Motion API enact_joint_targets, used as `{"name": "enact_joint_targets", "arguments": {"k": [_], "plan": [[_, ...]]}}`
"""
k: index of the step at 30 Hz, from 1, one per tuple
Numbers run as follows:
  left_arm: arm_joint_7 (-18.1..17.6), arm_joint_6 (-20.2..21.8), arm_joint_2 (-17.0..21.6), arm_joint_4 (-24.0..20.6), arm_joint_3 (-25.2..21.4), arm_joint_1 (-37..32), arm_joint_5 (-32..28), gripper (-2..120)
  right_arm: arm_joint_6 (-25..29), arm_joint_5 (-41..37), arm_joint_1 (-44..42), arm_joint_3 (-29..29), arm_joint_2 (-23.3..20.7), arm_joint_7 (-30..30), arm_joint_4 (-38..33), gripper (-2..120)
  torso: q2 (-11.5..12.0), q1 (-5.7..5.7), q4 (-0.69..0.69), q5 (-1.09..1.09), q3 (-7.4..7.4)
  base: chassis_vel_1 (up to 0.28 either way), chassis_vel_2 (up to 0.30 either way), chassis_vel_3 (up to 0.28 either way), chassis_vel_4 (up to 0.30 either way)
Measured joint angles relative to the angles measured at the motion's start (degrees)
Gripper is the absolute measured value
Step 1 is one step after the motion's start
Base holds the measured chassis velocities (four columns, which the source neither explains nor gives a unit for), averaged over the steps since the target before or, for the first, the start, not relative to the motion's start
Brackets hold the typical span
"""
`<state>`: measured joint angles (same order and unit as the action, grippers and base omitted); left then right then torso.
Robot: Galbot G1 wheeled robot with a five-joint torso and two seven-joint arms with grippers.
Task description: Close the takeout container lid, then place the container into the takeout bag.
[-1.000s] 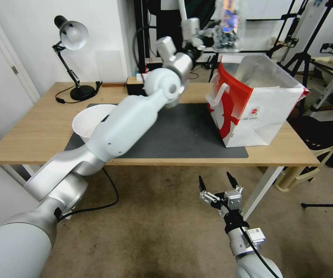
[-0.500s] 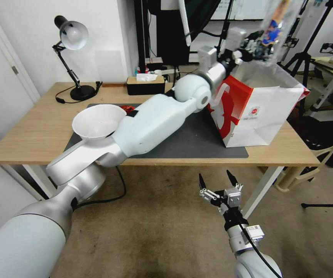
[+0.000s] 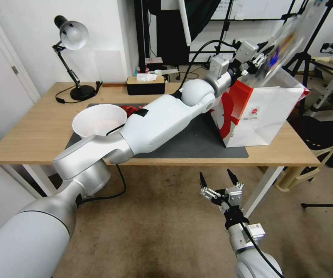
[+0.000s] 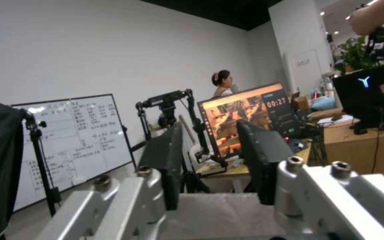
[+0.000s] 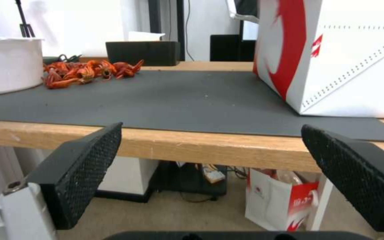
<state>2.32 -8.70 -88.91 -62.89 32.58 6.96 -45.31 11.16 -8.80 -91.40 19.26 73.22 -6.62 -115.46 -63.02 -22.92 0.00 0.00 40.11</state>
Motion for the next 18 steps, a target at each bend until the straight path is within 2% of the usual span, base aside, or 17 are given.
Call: {"name": "enact_joint_targets", "arguments": {"k": [4,5,10,13,14,16,18], "plan": [[-1.93,0.9,1.67,-2.54,-0.42,-0.05,-1.7,55,-0.12,-0.02,0.29,-0.33,0.02,0.0,0.08,100,0.0,0.0,0.01,0.0,0.0,0.0,0.0,0.0,0.0],[-1.93,0.9,1.67,-2.54,-0.42,-0.05,-1.7,55,-0.12,-0.02,0.29,-0.33,0.02,0.0,0.08,100,0.0,0.0,0.01,0.0,0.0,0.0,0.0,0.0,0.0],[-5.35,2.75,4.42,-6.08,-1.18,-0.71,-1.82,73,-0.21,-0.06,0.15,-0.05,0.02,-0.04,-0.03,100,0.0,0.0,-0.02,-0.01,-0.01,0.0,0.0,0.0,0.0],[-8.38,5.36,7.59,-10.1,-1.98,-2.81,-1.72,86,-0.31,-0.08,0.07,0.17,0.12,-0.2,-0.24,100,0.0,0.0,0.03,0.0,-0.01,0.0,0.0,0.0,0.0],[-8.38,5.36,7.59,-10.1,-1.98,-2.81,-1.72,86,-0.31,-0.08,0.07,0.17,0.12,-0.2,-0.24,100,0.0,0.0,0.03,0.0,-0.01,0.0,0.0,0.0,0.0],[-9.79,6.76,10.67,-13.67,-3.14,-5.28,-1.65,96,-0.49,-0.13,0.33,0.14,0.12,-0.28,-0.27,100,0.0,0.0,-0.02,-0.02,-0.01,0.0,0.0,0.0,0.0],[-10.24,7.17,11.9,-15.09,-3.65,-6.32,-1.64,99,-0.56,-0.14,0.39,0.12,0.13,-0.3,-0.27,100,0.0,0.0,-0.02,-0.02,-0.01,0.0,0.0,0.0,0.0]]}}
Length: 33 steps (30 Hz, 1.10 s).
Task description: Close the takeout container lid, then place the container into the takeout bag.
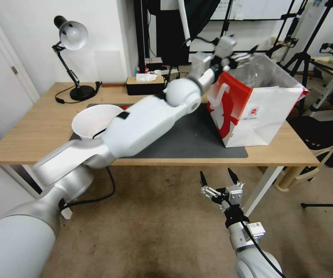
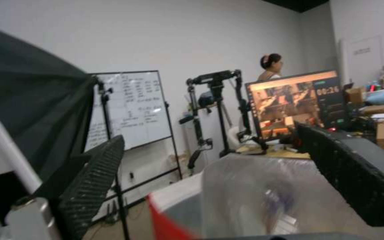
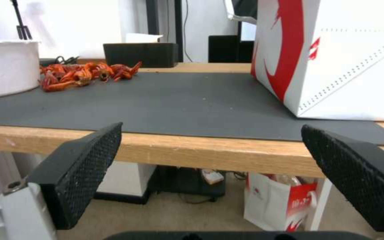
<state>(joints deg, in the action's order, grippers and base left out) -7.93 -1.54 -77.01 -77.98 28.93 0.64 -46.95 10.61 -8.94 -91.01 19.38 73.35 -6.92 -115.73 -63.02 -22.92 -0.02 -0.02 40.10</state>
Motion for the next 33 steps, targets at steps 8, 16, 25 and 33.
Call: {"name": "enact_joint_targets", "arguments": {"k": [8,16,25,33], "plan": [[-4.61,2.95,7.5,-11.12,-4.03,-8.42,1.48,100,-0.21,0.0,-0.02,-0.03,0.08,-0.07,-0.17,100,0.0,0.01,0.04,0.01,0.0,0.0,0.0,0.0,0.0],[-10.71,6.84,15.99,-21.68,-11.61,-22.8,7.73,100,-0.65,-0.03,0.16,0.11,0.0,-0.38,-0.8,100,-0.01,0.01,-0.01,-0.01,0.0,0.0,0.0,0.0,0.0],[-12.95,9.93,22.38,-30.75,-21.72,-37.78,14.57,100,-1.2,-0.43,0.14,0.64,-0.48,-0.69,-1.66,100,-0.01,0.01,0.0,0.01,0.0,0.0,0.0,0.0,0.0],[-14.63,11.46,24.13,-38.61,-34.63,-56.96,20.56,100,-2.0,-0.9,0.04,1.97,-0.91,-0.92,-2.8,100,-0.01,0.01,0.03,0.02,0.0,0.0,0.0,0.0,0.0]]}}
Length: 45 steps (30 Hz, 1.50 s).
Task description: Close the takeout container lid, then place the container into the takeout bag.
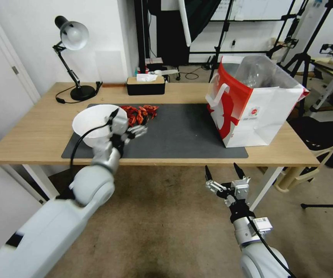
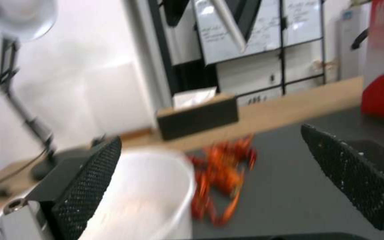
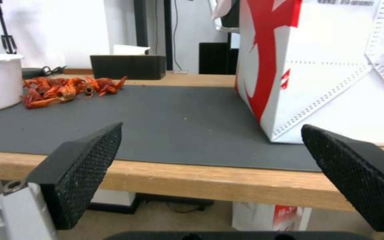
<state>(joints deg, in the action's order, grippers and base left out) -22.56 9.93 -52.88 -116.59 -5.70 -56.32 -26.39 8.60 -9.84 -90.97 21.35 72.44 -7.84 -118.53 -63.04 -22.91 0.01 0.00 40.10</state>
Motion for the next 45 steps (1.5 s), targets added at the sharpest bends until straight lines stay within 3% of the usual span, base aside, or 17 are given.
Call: {"name": "enact_joint_targets", "arguments": {"k": [1,3,4,7,14,21,45], "plan": [[0.0,0.0,0.0,0.0,0.0,0.0,0.0,100,0.0,0.0,0.0,0.0,0.0,0.0,0.0,100,0.0,0.0,0.0,0.0,0.0,0.0,0.0,0.0,0.0],[-0.59,-2.63,-1.48,-2.86,-6.15,-11.95,4.28,100,-0.37,-0.59,-0.12,0.75,-0.18,-0.11,-0.6,100,0.0,0.0,-0.02,0.0,0.0,0.0,0.0,0.0,0.0],[-0.59,-2.63,-1.48,-2.86,-6.15,-11.95,4.28,100,-0.37,-0.59,-0.12,0.75,-0.18,-0.11,-0.6,100,0.0,0.0,-0.02,0.0,0.0,0.0,0.0,0.0,0.0],[-1.08,-7.43,-6.66,-5.52,-12.44,-25.33,10.02,100,-0.33,-2.53,-0.3,2.36,-0.57,0.65,-1.31,100,0.01,0.01,-0.02,0.01,0.0,0.0,0.0,0.0,0.0],[-1.04,-12.98,-11.49,-5.7,-15.42,-35.3,13.56,100,-0.56,-4.81,-0.65,4.33,-1.58,1.51,-1.92,100,0.01,0.01,-0.01,0.0,0.0,0.0,0.0,0.0,0.0],[0.01,-15.96,-13.02,-4.67,-16.13,-37.8,13.77,100,-1.84,-6.88,-1.35,5.06,-2.01,1.98,-2.12,100,0.01,0.0,0.0,0.0,0.0,0.0,0.0,0.0,0.0],[0.32,-15.88,-12.94,-4.39,-15.86,-37.06,13.53,100,-2.15,-6.88,-1.45,5.09,-2.02,2.05,-2.16,100,0.02,0.0,-0.01,0.0,0.01,0.0,0.0,0.0,0.0]]}}
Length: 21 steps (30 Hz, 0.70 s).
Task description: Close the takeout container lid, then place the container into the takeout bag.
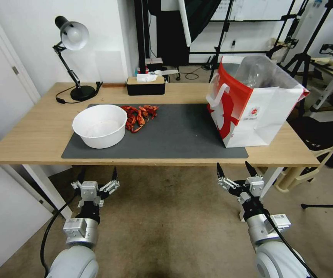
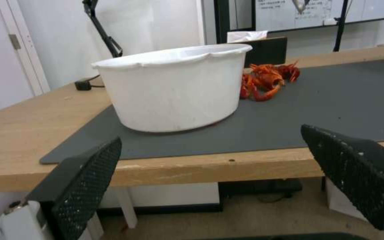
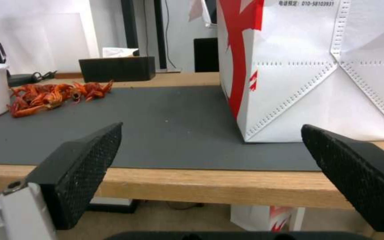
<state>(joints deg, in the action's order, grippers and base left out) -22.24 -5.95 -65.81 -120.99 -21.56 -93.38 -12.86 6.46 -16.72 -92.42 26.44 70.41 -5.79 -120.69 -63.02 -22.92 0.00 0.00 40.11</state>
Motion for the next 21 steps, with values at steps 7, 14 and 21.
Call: {"name": "enact_joint_targets", "arguments": {"k": [7,14,21], "plan": [[0.0,0.04,0.02,0.03,0.04,0.05,-0.03,100,0.01,0.03,0.0,-0.01,0.0,-0.01,0.0,100,0.0,0.0,0.0,0.0,0.0,0.0,0.0,0.0,0.0],[0.0,0.07,0.04,0.03,0.06,0.08,-0.05,100,0.02,0.05,0.0,-0.02,0.01,-0.02,0.0,100,0.0,0.0,0.0,0.0,0.0,0.0,0.0,0.0,0.0],[0.0,0.09,0.04,0.04,0.08,0.08,-0.05,100,0.03,0.06,0.01,-0.02,0.01,-0.03,0.0,100,0.0,0.0,0.0,0.0,0.0,0.0,0.0,0.0,0.0]]}}
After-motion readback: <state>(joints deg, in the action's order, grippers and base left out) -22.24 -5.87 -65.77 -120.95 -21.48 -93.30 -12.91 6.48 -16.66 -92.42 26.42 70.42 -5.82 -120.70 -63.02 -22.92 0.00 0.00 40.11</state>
